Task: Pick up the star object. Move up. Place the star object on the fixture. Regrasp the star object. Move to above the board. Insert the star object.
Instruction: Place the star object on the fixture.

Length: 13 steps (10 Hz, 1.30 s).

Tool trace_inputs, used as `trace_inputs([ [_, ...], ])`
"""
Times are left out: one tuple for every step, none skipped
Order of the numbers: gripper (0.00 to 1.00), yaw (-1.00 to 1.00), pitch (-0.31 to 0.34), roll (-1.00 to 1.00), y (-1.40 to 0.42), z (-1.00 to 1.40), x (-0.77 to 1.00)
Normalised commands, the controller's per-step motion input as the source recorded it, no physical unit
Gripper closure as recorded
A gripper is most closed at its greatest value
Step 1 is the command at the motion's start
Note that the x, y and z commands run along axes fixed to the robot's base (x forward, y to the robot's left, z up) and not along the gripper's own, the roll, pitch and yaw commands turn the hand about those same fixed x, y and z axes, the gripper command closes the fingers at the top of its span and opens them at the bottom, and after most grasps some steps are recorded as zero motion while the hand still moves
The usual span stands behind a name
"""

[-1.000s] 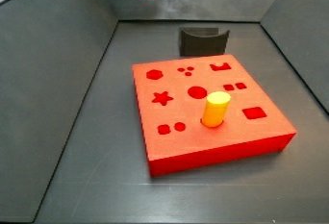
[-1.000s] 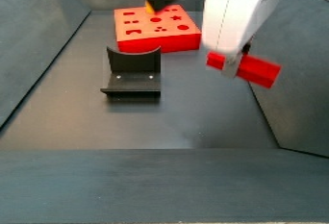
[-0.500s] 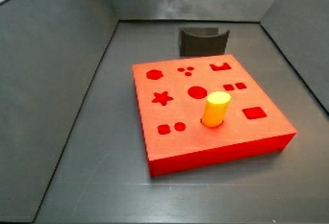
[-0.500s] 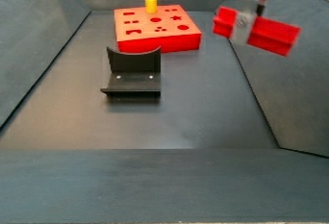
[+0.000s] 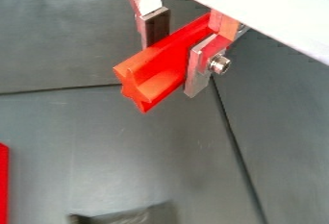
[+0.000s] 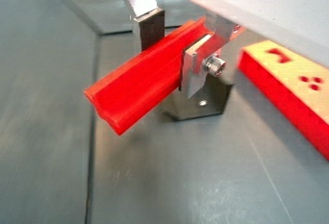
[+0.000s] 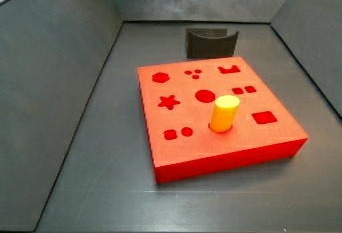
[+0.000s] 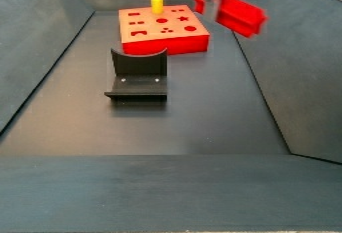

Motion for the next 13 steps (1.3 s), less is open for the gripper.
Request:
trace_inputs([
  [1.0, -1.0, -0.035, -0.17, -0.28, 0.08, 1.0],
  [1.0, -1.0, -0.028, -0.18, -0.25, 0.07, 1.0],
  [1.0, -1.0, -0.022, -0.18, -0.24, 0.07, 1.0],
  [1.0, -1.0, -0.007, -0.2, -0.21, 0.06, 1.0],
  [1.0, -1.0, 0.009, -0.23, -0.18, 0.06, 1.0],
  [1.0, -1.0, 0.029, -0.25, -0.16, 0.05, 1.0],
  [1.0, -1.0, 0.054, -0.27, -0.14, 0.05, 1.0],
  [1.0, -0.87, 0.069, -0.26, -0.12, 0.04, 1.0],
  [1.0, -0.63, 0.059, -0.21, -0.1, 0.04, 1.0],
  [1.0, -0.09, 0.062, -1.0, -0.58, -0.34, 1.0],
  [1.0, -0.04, 0.055, -1.0, -0.49, -0.34, 0.96],
  [1.0, -0.04, 0.054, -1.0, -0.34, -0.26, 0.9],
  [1.0, -0.05, 0.064, -1.0, -0.15, -0.11, 0.76],
])
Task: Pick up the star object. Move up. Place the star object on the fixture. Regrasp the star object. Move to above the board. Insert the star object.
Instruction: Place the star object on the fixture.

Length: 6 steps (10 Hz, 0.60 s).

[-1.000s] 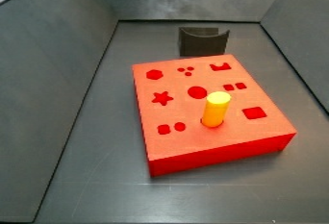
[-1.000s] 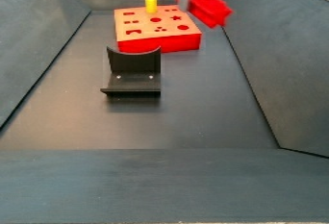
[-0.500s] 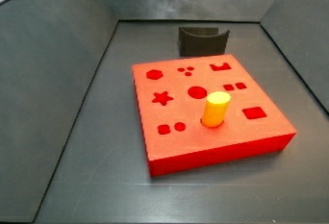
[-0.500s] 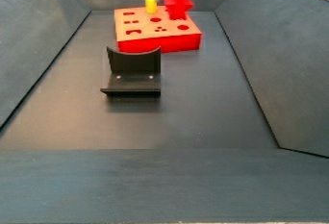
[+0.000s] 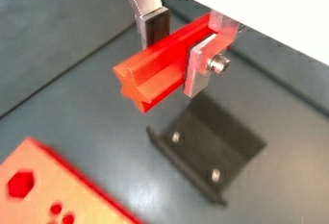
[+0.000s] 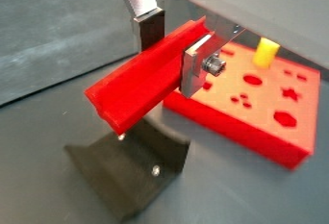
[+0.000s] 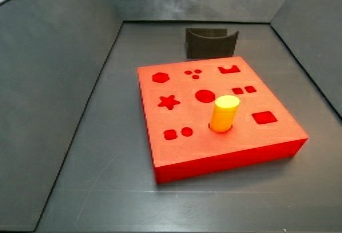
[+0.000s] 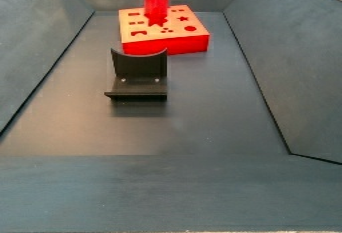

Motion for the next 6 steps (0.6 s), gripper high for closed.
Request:
trace_inputs([
  [1.0, -0.06, 0.077, -1.0, -0.1, -0.07, 0.68],
  [1.0, -0.07, 0.093, -1.0, -0.03, -0.04, 0.53],
  [1.0, -0.09, 0.099, -1.0, 0.03, -0.02, 0.4],
  [1.0, -0.11, 0.106, -1.0, 0.04, -0.02, 0.3],
  [1.0, -0.12, 0.11, -1.0, 0.04, -0.02, 0.23],
  [1.0, -0.12, 0.088, -0.78, 0.04, -0.02, 0.11],
])
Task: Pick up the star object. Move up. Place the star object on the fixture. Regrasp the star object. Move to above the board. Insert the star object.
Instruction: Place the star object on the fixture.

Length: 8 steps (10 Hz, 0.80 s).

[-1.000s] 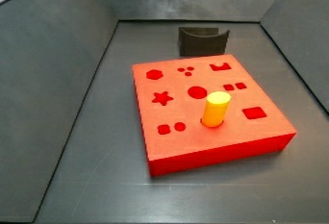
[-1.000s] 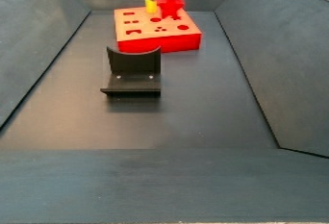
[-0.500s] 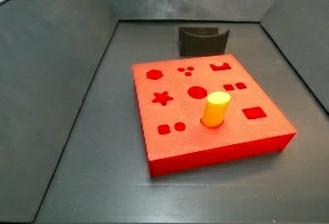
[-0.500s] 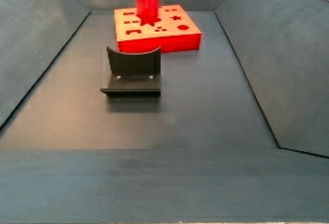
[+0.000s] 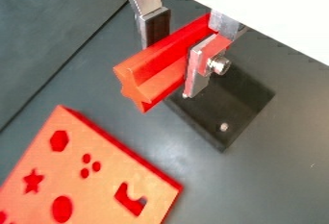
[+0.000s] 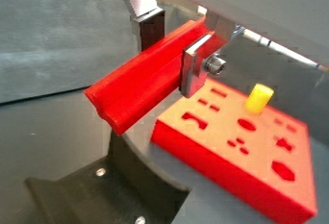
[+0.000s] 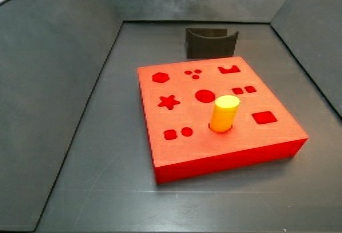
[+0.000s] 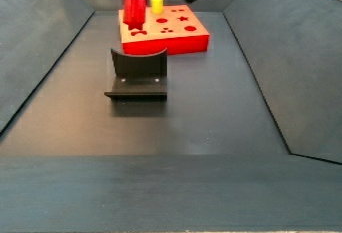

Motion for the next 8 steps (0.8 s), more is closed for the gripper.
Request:
trace_inputs([
  [1.0, -0.12, 0.059, -0.61, 0.04, -0.01, 0.03],
  [1.0, -0.12, 0.016, -0.37, 0.04, -0.01, 0.01],
  [1.0, -0.11, 0.005, -0.26, 0.03, -0.01, 0.02],
  [1.0, 0.0, 0.27, -1.0, 0.13, -1.0, 0.12],
  [1.0, 0.0, 0.263, -1.0, 0.13, -1.0, 0.12],
  [1.0, -0.08, 0.298, -1.0, 0.13, -1.0, 0.14],
  [1.0, -0.14, 0.279, -0.83, 0.13, -1.0, 0.15],
  [1.0, -0.19, 0.225, -0.67, 0.14, -1.0, 0.16],
])
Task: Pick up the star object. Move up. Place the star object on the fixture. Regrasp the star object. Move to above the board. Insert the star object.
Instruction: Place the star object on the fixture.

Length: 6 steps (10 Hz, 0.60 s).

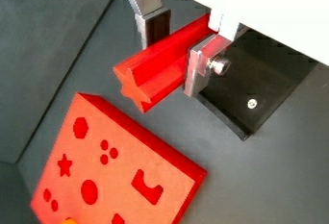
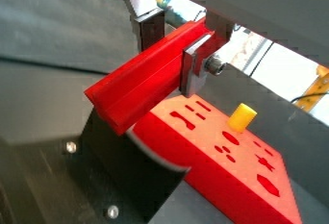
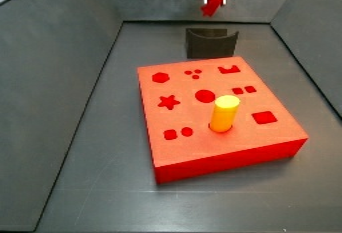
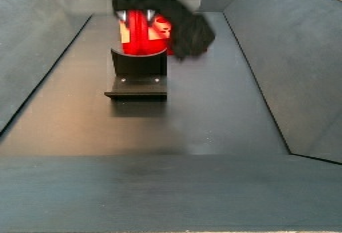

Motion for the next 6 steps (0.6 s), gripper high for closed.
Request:
trace_inputs([
  [1.0, -0.22, 0.171, -0.5, 0.14, -1.0, 0.16],
  [1.0, -0.23, 0.12, -0.34, 0.13, -1.0, 0.16],
  [1.0, -0.23, 0.071, -0.23, 0.13, -1.0, 0.17],
  [1.0, -0.22, 0.022, -0.19, 0.12, -0.88, 0.16],
  [1.0, -0.19, -0.02, -0.17, 0.09, -0.61, 0.12],
  [1.0, -0.16, -0.046, -0.16, 0.07, -0.41, 0.1],
])
